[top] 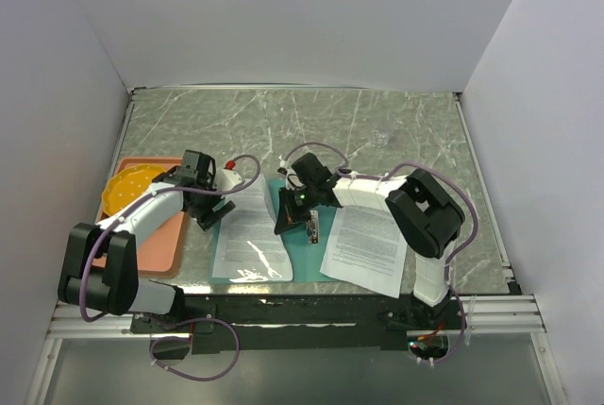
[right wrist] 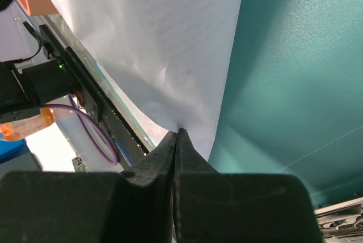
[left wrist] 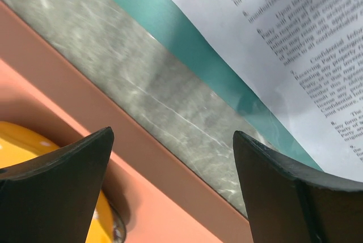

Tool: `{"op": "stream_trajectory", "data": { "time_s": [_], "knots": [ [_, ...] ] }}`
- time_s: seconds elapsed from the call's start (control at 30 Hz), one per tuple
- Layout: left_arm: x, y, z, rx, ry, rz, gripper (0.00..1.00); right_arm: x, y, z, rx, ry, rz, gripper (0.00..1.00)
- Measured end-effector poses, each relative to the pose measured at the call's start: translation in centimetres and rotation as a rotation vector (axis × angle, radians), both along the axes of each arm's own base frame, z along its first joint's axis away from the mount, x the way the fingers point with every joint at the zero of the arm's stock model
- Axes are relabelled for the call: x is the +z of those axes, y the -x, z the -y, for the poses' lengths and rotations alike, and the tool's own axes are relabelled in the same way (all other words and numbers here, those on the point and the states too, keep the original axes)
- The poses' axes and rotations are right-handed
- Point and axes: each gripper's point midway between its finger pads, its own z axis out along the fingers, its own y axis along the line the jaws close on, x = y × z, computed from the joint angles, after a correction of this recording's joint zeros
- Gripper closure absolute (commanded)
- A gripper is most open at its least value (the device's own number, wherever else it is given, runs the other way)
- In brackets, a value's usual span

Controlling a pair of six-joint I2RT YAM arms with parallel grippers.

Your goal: Put the files into the folder

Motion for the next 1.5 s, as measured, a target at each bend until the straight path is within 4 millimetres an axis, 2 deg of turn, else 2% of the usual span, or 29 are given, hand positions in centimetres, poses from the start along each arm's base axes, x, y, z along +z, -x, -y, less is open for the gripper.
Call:
{"op": "stream_trajectory", "data": {
  "time_s": [0.13,0.43,0.6,0.77,0.83,0.87,0.97,1.03,1.07,1.23,1.33,1.43,1.5],
  "knots": [
    [0.7,-0.9,0.2,0.006,0.007,0.021,0.07,0.4,-0.5,-0.4,-0.007,-0.005,0.012,1.0],
    [0.7,-0.9,0.3,0.014,0.011,0.02,0.07,1.0,-2.2,-1.5,-0.026,-0.016,0.044,1.0],
    [0.7,-0.9,0.3,0.014,0.011,0.021,0.07,0.9,-2.1,-1.6,-0.039,-0.021,0.036,1.0],
    [1.0,-1.2,0.3,0.016,0.014,0.027,0.07,-0.7,-0.9,-0.5,-0.044,0.014,-0.008,1.0],
    [1.4,-1.8,0.5,0.021,0.018,0.037,0.07,-0.9,-0.6,-0.2,-0.043,0.024,-0.019,0.85],
    [1.8,-2.3,0.6,0.023,0.021,0.044,0.07,-0.9,-0.6,-0.2,-0.041,0.025,-0.018,0.68],
    [3.1,-3.9,1.1,0.039,0.035,0.067,0.07,-0.9,-0.5,0.0,-0.037,0.039,-0.021,0.47],
    [4.0,-4.9,1.3,0.046,0.044,0.08,0.07,-0.7,-0.6,0.0,-0.036,0.05,-0.019,0.41],
    [4.5,-5.4,1.5,0.051,0.049,0.088,0.07,-0.6,-0.8,0.1,-0.036,0.054,-0.014,0.34],
    [6.5,-7.6,2.3,0.073,0.084,0.123,0.07,0.8,-2.1,0.4,-0.045,0.07,0.015,0.32],
    [7.1,-8.1,2.7,0.079,0.103,0.118,0.07,2.1,-2.9,1.9,-0.076,0.089,0.036,0.37],
    [7.5,-8.5,3.4,0.085,0.123,0.109,0.07,3.9,-4.1,4.2,-0.123,0.114,0.078,0.44],
    [7.6,-8.5,4.2,0.082,0.139,0.101,0.07,5.2,-4.9,5.7,-0.16,0.125,0.118,0.46]
  ]
}}
